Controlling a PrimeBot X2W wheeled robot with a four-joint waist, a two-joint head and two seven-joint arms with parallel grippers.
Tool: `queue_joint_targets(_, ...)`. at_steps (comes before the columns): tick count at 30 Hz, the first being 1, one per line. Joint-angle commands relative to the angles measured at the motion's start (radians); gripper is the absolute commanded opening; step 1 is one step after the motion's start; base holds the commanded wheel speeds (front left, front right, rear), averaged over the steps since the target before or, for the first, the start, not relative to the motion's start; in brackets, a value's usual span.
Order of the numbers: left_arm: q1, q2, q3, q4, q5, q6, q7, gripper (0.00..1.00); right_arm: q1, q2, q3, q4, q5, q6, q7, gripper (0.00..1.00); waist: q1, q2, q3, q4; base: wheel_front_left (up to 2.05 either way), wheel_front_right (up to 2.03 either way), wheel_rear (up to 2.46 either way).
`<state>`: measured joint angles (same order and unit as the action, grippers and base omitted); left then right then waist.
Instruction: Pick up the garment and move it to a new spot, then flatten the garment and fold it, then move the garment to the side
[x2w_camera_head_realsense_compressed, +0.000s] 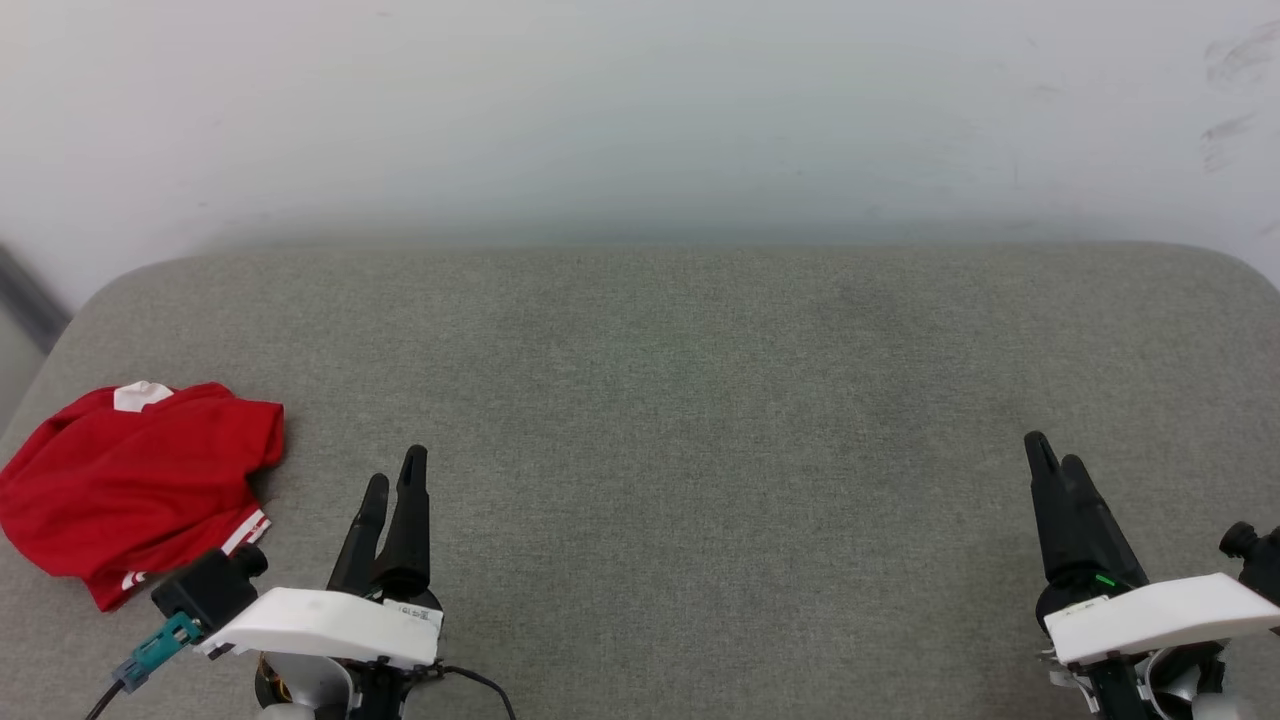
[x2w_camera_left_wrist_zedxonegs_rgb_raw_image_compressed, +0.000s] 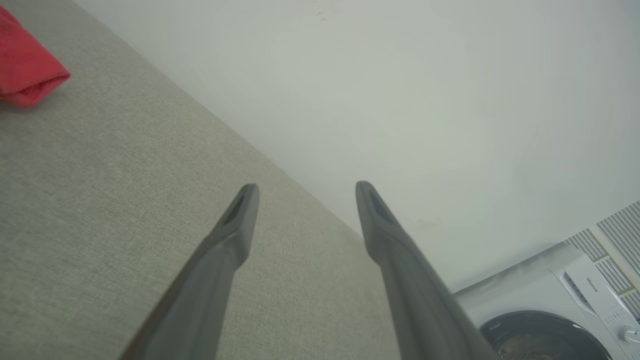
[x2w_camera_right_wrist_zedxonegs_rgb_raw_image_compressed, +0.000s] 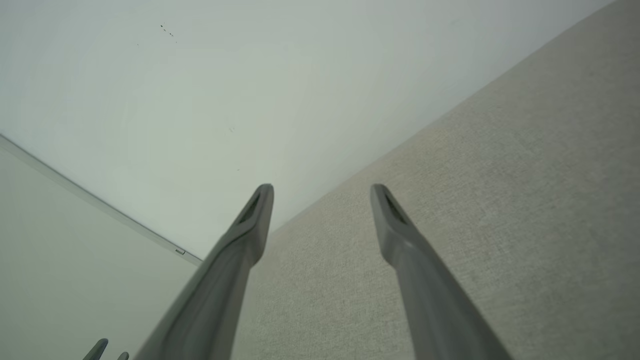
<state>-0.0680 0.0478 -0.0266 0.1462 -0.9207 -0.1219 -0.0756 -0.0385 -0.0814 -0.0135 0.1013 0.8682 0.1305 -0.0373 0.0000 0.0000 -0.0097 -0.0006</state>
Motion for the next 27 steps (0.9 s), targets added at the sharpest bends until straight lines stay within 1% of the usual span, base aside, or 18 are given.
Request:
queue_joint_targets(1,-0.005,0.002,-0.004,-0.017,0.056,0.004,-0.012,1.00,-0.005,0.002,-0.001,-0.020,-0.046,0.000,-0.002,1.00,0.0000,0.0000,-0.001,0.000,0.00,0.00,0.00)
queue_joint_targets(2,-0.005,0.002,-0.004,-0.017,0.056,0.004,-0.012,1.00,-0.005,0.002,-0.001,-0.020,-0.046,0.000,-0.002,1.00,0.0000,0.0000,-0.001,0.000,0.00,0.00,0.00)
queue_joint_targets(6,-0.003,0.007,-0.013,-0.017,0.153,0.015,-0.024,1.00,-0.002,0.006,-0.005,-0.027,-0.124,0.000,-0.003,1.00,0.0000,0.0000,-0.002,0.000,0.00,0.00,0.00)
queue_joint_targets(16,-0.001,0.022,-0.028,-0.014,0.333,0.048,-0.054,1.00,0.007,0.009,-0.007,-0.036,-0.293,0.000,-0.008,1.00,0.0000,0.0000,-0.006,0.002,0.00,0.00,0.00)
queue_joint_targets(27,-0.007,0.043,-0.054,0.002,0.480,0.082,-0.083,1.00,0.008,0.016,-0.008,-0.046,-0.455,0.000,-0.007,1.00,0.0000,0.0000,-0.006,0.000,0.00,0.00,0.00)
